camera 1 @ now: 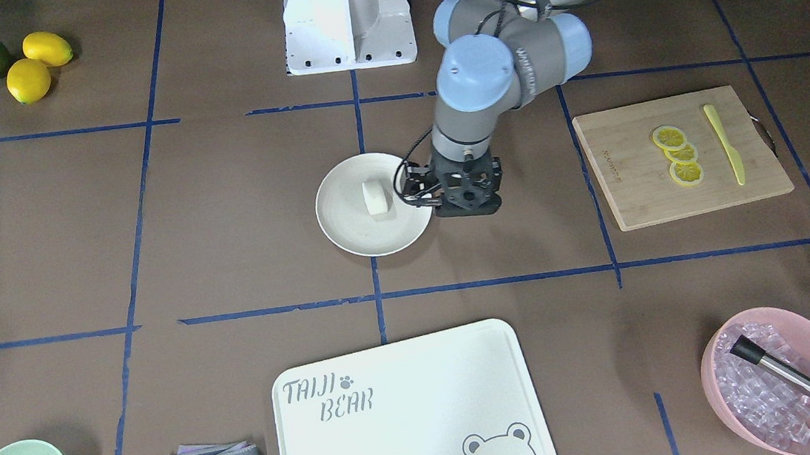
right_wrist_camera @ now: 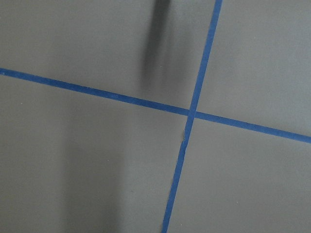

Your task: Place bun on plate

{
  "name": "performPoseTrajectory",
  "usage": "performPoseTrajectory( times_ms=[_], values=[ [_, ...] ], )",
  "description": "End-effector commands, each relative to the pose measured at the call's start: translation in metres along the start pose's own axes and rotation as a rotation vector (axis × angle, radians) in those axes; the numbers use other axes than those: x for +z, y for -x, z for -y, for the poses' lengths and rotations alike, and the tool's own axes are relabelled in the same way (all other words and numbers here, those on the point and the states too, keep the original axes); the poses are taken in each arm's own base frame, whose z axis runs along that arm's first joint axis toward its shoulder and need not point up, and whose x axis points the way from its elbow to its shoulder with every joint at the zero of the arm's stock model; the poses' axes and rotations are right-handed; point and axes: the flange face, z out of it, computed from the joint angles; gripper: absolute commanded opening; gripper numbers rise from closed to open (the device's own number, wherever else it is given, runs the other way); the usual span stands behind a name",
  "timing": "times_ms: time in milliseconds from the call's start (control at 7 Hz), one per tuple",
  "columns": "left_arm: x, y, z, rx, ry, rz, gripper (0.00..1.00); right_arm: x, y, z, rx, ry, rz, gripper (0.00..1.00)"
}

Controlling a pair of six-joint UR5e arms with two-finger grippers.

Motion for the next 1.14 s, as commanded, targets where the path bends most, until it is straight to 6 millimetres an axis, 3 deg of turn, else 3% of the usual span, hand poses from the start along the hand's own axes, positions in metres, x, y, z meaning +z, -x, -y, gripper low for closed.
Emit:
performPoseTrajectory(
  times_ms=[0, 143, 286, 429, 571, 714, 857, 1000],
  values=[
    [-0.055, 0.200, 0.000, 0.121, 0.011, 0.010, 1.00, 0.001, -0.001, -0.001, 0.001, 0.002, 0.000, 1.00],
    [-0.085, 0.305, -0.009, 0.183, -0.007, 0.035, 1.00, 0.000, -0.001, -0.001, 0.000, 0.001, 0.000, 1.00],
    [-0.099, 0.383, -0.032, 0.193, -0.005, 0.047, 1.00, 0.000, -0.001, -0.001, 0.000, 0.001, 0.000, 1.00],
    [-0.116, 0.448, -0.062, 0.143, -0.018, 0.059, 1.00, 0.002, -0.002, -0.002, 0.002, 0.003, 0.001, 1.00],
    [-0.128, 0.496, -0.097, 0.054, -0.034, 0.054, 1.00, 0.002, -0.002, -0.003, 0.003, 0.004, 0.001, 1.00],
    [-0.136, 0.524, -0.117, -0.006, -0.049, 0.069, 1.00, 0.003, -0.002, -0.004, 0.003, 0.005, 0.001, 1.00],
    [-0.119, 0.545, -0.143, -0.046, -0.015, 0.070, 1.00, 0.003, -0.002, -0.004, 0.003, 0.005, 0.001, 1.00],
    [-0.123, 0.551, -0.148, -0.054, -0.029, 0.072, 1.00, 0.005, -0.004, -0.004, 0.004, 0.009, 0.001, 1.00]
  ],
)
